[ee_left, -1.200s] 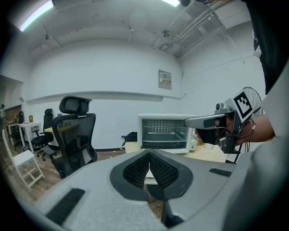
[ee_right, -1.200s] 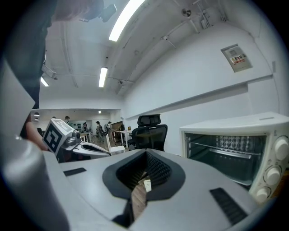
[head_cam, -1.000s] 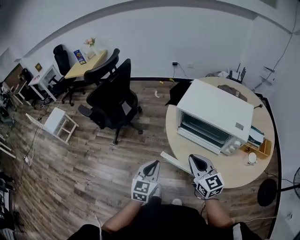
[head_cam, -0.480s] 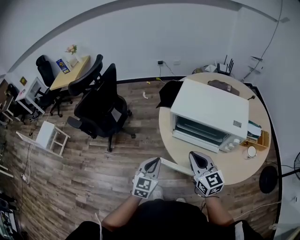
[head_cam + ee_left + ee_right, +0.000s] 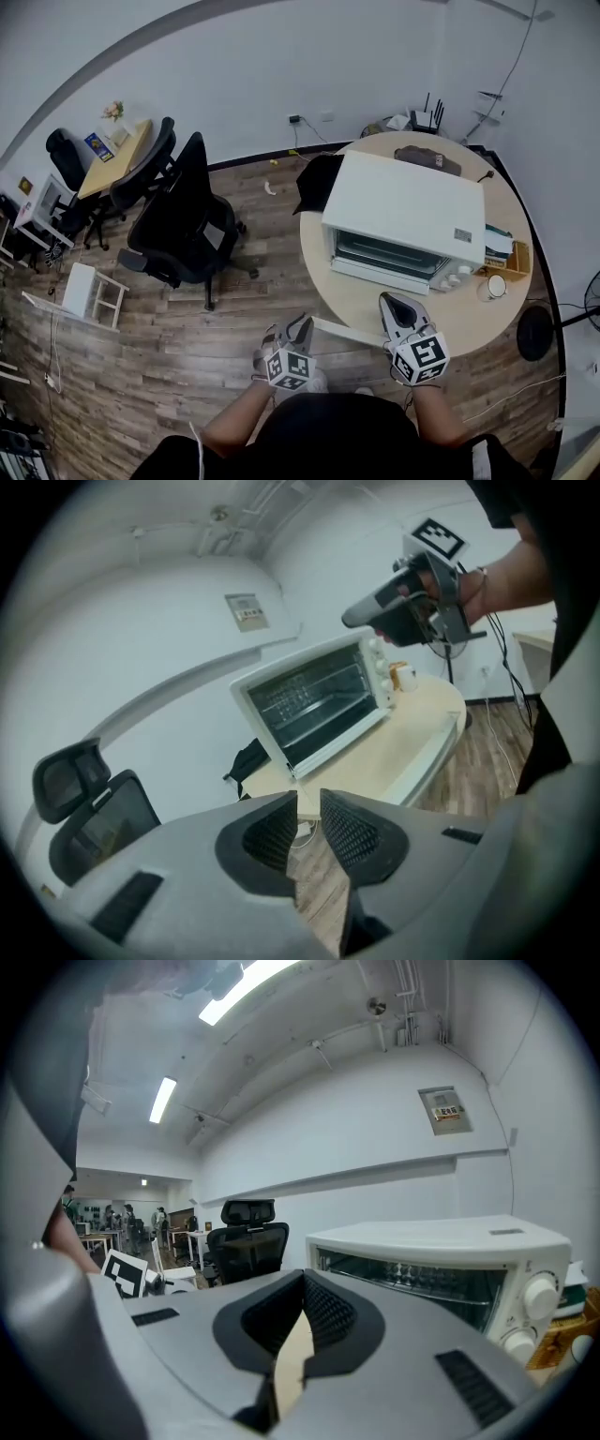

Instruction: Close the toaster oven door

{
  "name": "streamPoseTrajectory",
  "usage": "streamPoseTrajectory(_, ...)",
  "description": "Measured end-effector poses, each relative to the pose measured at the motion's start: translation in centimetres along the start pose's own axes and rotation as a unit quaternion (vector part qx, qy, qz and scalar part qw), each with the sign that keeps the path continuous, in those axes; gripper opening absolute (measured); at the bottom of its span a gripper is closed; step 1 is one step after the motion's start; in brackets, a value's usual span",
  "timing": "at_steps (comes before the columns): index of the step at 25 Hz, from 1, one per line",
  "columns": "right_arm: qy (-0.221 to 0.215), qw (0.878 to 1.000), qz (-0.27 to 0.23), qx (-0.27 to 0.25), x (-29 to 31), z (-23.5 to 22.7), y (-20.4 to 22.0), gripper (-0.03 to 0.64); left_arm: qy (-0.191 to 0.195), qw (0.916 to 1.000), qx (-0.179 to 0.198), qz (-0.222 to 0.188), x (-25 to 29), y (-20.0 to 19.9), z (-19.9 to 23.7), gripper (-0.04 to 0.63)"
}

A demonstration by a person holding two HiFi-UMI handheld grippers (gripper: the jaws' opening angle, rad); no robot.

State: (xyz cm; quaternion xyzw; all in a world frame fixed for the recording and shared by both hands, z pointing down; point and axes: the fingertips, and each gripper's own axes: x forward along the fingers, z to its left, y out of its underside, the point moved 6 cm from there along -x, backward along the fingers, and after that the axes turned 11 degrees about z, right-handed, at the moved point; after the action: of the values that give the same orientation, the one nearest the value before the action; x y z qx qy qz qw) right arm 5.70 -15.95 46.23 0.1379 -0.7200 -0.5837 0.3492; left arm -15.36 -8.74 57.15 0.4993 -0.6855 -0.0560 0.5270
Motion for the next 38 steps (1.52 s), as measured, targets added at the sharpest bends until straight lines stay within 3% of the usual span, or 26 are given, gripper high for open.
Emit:
streamPoseTrajectory(5, 0.014, 1.0, -0.003, 0.006, -0.4, -0.2, 0.1, -0.003, 0.026, 0.9947, 0.097, 0.021, 2.0, 0.7, -1.1, 0.107)
streamPoseTrajectory(9, 0.019, 1.0, 0.004, 0.014, -0.3, 0.0, 0.4, -0.003, 0.064, 0.9881, 0.133, 0.044, 3.0, 1.6, -1.7, 0.146)
streamPoseTrajectory(12, 0.019, 1.0, 0.009, 0.021, -0.1, 0.0, 0.9, -0.003, 0.069, 0.9805, 0.175, 0.057, 3.5, 2.2, -2.3, 0.149)
streamPoseTrajectory(17, 0.008, 1.0, 0.017, 0.021, 0.6, 0.4, 1.0, -0.003, 0.067, 0.9593, 0.265, 0.069, 4.4, 3.1, -3.5, 0.149)
streamPoseTrajectory(22, 0.005, 1.0, 0.018, 0.012, 0.8, 0.7, 0.3, -0.003, 0.056, 0.9311, 0.353, 0.075, 5.1, 3.6, -4.3, 0.144)
streamPoseTrajectory(30, 0.026, 0.999, 0.026, 0.007, 0.3, 1.5, 0.2, -0.003, 0.026, 0.8884, 0.455, 0.058, 6.0, 4.1, -5.6, 0.112)
streamPoseTrajectory(33, 0.031, 0.999, 0.029, -0.001, 0.5, 2.4, 0.3, -0.003, 0.025, 0.8803, 0.47, 0.06, 6.3, 4.2, -5.6, 0.106)
streamPoseTrajectory(38, 0.042, 0.999, 0.025, 0.004, 0.7, 3.5, 0.4, -0.003, 0.028, 0.8743, 0.482, 0.046, 6.5, 4.2, -5.7, 0.09)
